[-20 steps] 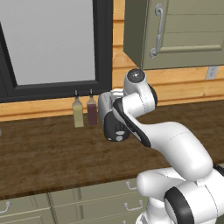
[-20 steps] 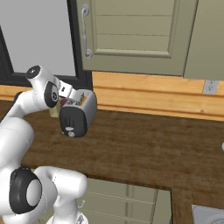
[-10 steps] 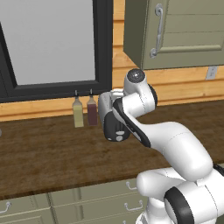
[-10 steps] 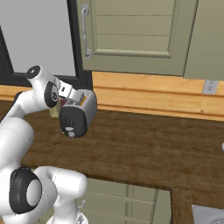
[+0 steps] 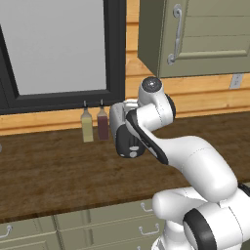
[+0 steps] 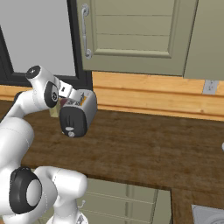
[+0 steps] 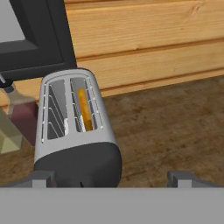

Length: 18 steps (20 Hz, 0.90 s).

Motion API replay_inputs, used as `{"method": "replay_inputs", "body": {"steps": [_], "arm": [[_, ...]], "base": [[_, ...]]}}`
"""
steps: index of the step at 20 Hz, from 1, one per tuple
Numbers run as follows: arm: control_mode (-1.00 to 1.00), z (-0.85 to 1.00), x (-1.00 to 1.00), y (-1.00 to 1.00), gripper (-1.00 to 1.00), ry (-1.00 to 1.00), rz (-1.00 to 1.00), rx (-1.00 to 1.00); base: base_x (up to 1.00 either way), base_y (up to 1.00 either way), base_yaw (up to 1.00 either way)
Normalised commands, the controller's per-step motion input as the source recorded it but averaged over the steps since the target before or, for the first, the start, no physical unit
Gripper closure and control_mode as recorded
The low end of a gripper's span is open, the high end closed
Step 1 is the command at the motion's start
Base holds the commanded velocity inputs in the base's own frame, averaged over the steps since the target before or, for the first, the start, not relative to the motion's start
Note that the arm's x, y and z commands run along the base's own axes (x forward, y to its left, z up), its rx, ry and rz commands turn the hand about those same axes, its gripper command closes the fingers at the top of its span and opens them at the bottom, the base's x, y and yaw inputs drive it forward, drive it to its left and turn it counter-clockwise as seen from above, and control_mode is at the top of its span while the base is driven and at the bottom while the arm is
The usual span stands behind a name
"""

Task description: Start the toaster. Once the lever pops up, take the bread to the plate on the dining counter.

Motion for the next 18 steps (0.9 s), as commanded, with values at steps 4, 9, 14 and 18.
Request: {"method": "replay_inputs", "body": {"steps": [4,9,14,18], "arm": [[-1.0,0.0,0.0,0.0,-1.0,0.0,0.0,0.0],[-1.0,0.0,0.0,0.0,-1.0,0.0,0.0,0.0],[-1.0,0.0,0.0,0.0,-1.0,0.0,0.0,0.0],[-1.0,0.0,0.0,0.0,-1.0,0.0,0.0,0.0]], "base": [[0.0,0.0,0.0],[0.0,0.0,0.0],[0.0,0.0,0.0],[0.0,0.0,0.0]]}}
